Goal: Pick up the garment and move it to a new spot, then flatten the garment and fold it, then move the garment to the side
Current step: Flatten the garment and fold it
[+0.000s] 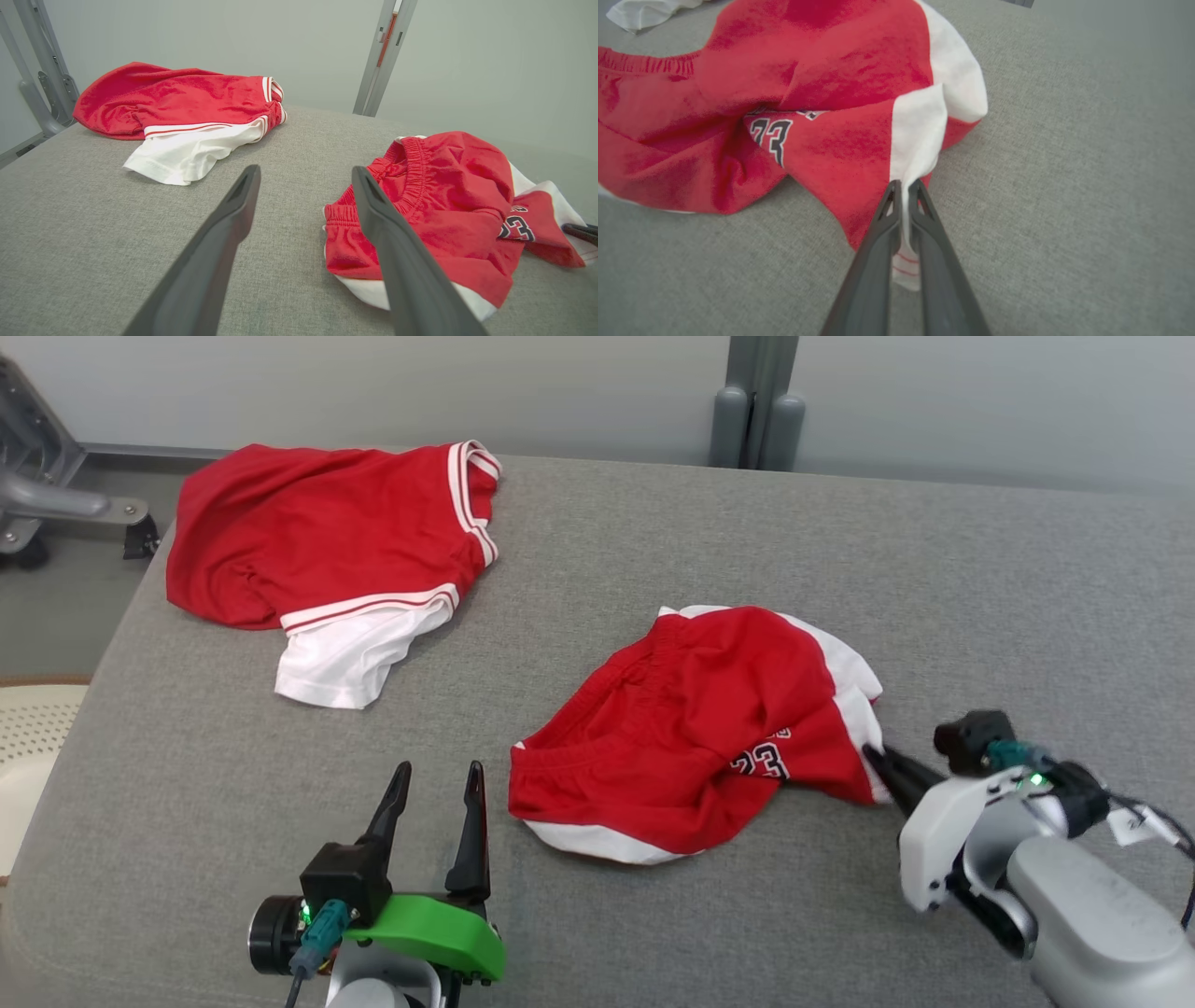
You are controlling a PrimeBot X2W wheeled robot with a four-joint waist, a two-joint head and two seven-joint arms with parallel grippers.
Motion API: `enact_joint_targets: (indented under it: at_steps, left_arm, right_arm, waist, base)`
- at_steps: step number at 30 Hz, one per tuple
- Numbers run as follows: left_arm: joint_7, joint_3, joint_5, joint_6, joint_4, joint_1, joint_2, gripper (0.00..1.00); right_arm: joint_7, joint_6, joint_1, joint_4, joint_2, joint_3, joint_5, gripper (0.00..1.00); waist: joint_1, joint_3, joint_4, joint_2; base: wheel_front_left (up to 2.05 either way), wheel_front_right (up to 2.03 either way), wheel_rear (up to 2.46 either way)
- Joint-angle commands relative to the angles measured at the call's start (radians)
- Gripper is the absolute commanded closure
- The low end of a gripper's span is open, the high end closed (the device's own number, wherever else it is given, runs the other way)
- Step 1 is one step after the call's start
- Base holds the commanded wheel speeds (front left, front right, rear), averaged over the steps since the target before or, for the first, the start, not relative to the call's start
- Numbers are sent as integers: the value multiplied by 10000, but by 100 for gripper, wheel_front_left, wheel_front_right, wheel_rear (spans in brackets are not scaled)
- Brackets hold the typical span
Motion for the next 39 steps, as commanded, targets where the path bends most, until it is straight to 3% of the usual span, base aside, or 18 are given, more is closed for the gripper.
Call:
enact_joint_targets:
  at_steps: [1,11,14,16,17,22,27,34,39]
  left_arm:
    - [-9,29,-31,53,-58,-193,26,0]
    - [-9,-102,-207,111,-269,-383,26,0]
    - [-9,-159,-239,135,-328,-458,25,0]
    - [-9,-197,-279,151,-356,-492,25,0]
    - [-9,-228,-289,167,-371,-518,25,0]
    - [-9,-199,-335,266,-435,-483,25,0]
    - [-9,-9,-190,291,-401,-207,26,0]
    - [-9,140,23,161,-314,7,26,0]
    - [-9,122,99,55,-255,-19,28,0]
  right_arm:
    - [30,-3,-371,-3,-240,-146,-173,100]
    - [250,-4,-2543,633,-956,-1076,-1190,100]
    - [375,-4,-3184,1219,-865,-1379,-1557,100]
    - [384,-4,-3520,1734,-746,-1506,-1892,52]
    - [254,-4,-3673,1973,-678,-1545,-2101,0]
    - [-777,-4,-3699,2450,-313,-1857,-2369,0]
    - [-1652,-4,-2791,1873,-105,-1799,-2154,0]
    - [-1833,-4,-597,13,111,-1065,-1515,0]
    - [-1404,-4,298,-765,155,-349,-1311,0]
  waist:
    - [0,206,381,0]
    - [0,672,1217,0]
    - [0,843,1411,0]
    - [0,945,1527,0]
    - [0,991,1584,0]
    - [0,1006,1576,0]
    - [0,762,1151,0]
    - [0,428,398,0]
    - [0,382,266,0]
  base:
    - [0,0,0]
    - [0,0,0]
    - [0,0,0]
    - [0,0,0]
    - [0,0,0]
    - [0,0,0]
    - [0,0,0]
    - [0,0,0]
    - [0,0,0]
